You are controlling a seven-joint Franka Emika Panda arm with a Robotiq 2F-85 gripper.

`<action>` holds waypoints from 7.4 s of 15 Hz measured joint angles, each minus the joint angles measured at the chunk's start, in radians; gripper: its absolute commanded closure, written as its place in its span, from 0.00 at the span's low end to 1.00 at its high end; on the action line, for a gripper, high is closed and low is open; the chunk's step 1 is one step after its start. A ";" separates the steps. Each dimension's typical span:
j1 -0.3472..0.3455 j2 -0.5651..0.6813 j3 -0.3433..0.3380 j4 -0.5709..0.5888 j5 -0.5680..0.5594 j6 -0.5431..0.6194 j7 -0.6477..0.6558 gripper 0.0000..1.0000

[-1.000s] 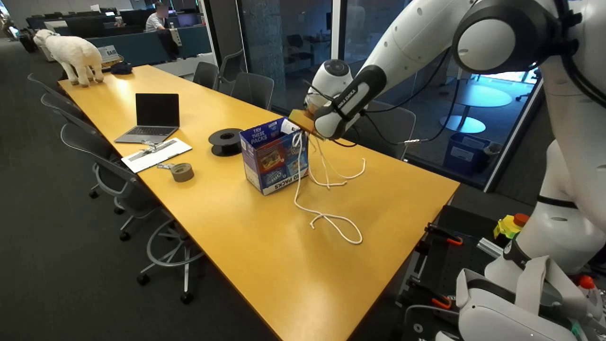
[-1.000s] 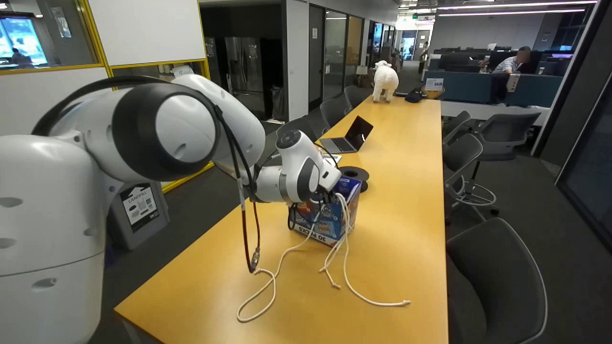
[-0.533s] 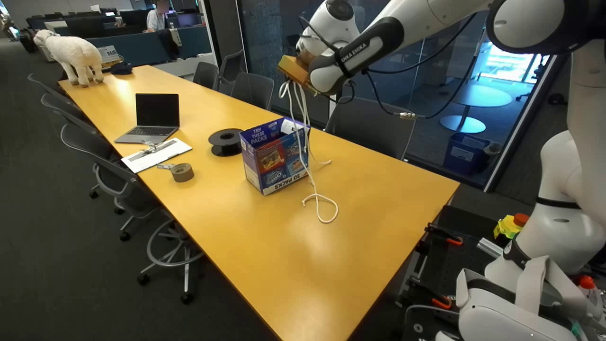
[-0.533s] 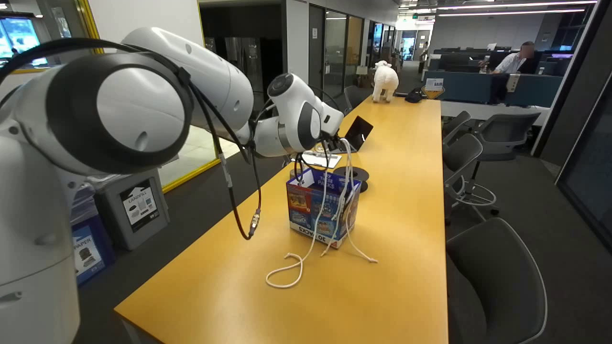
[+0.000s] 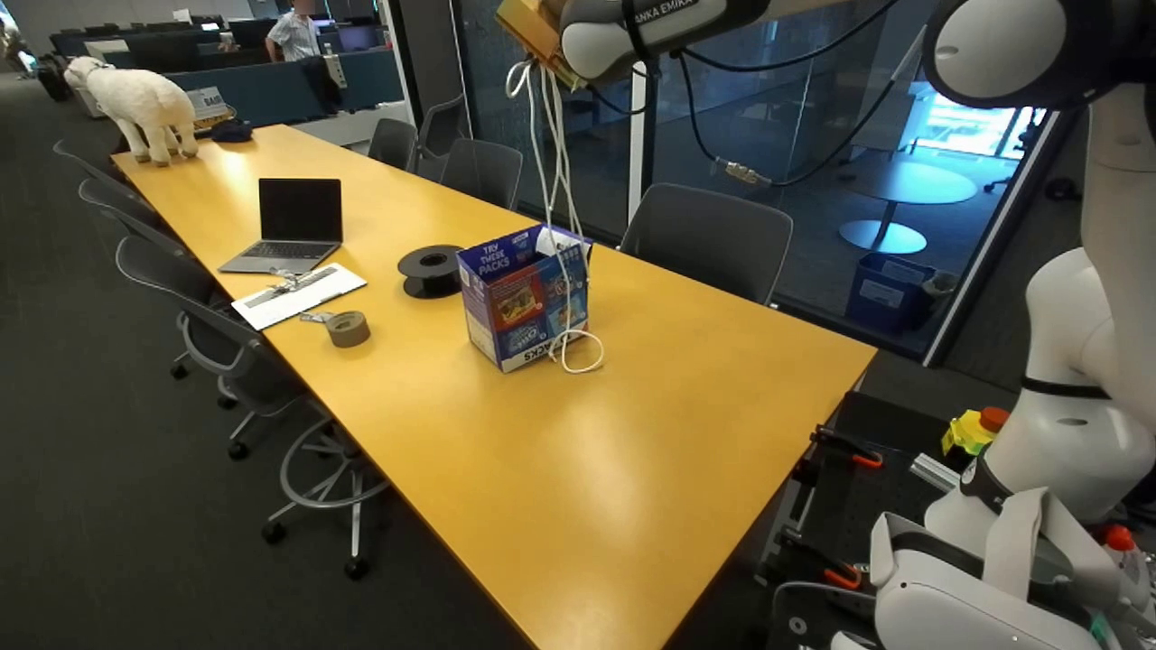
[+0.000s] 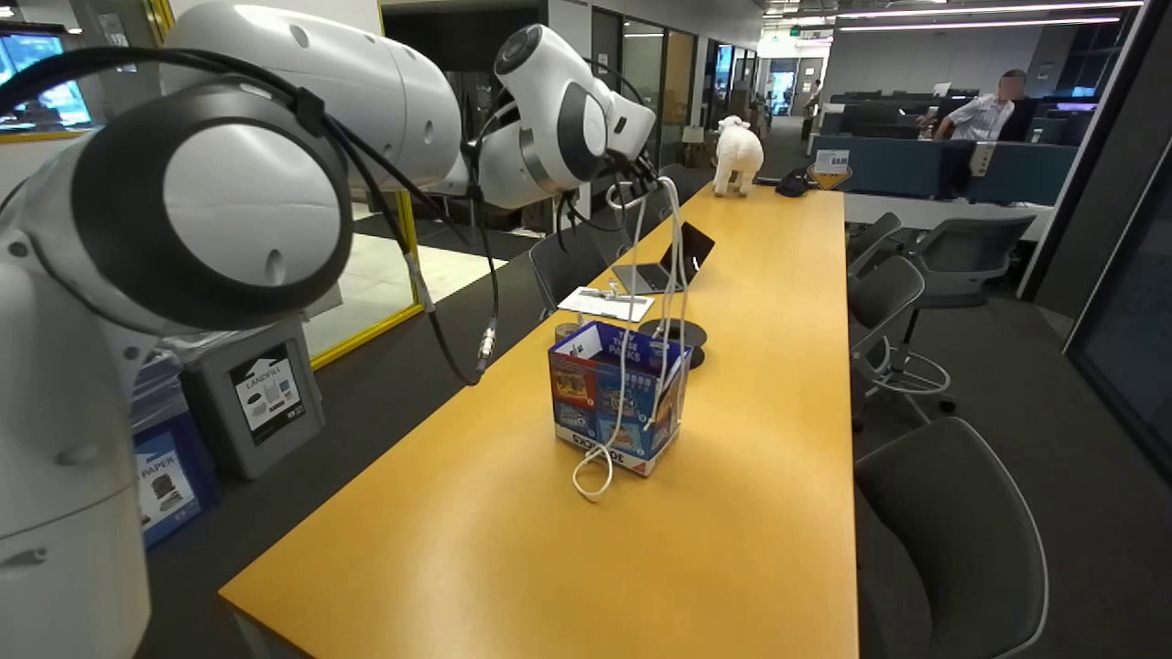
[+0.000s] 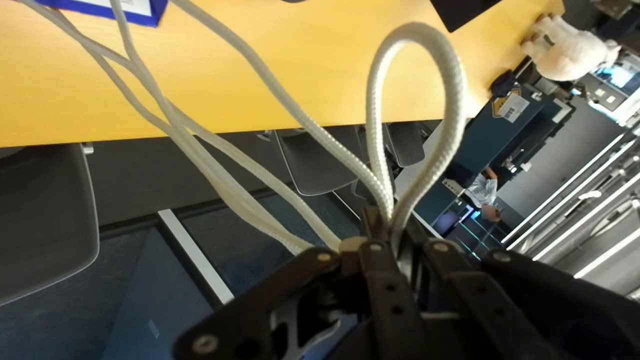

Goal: Pick up the ropes from the table and put them in the box

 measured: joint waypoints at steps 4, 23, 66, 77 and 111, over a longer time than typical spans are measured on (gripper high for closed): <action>-0.008 0.050 -0.011 0.158 0.000 -0.106 0.034 0.88; -0.184 0.307 0.137 0.808 -0.223 -0.483 0.204 0.92; -0.329 0.560 0.371 0.819 -0.012 -0.547 0.063 0.93; -0.391 0.611 0.489 0.716 0.046 -0.579 -0.036 0.93; -0.223 0.202 0.640 0.215 0.046 -0.806 -0.349 0.00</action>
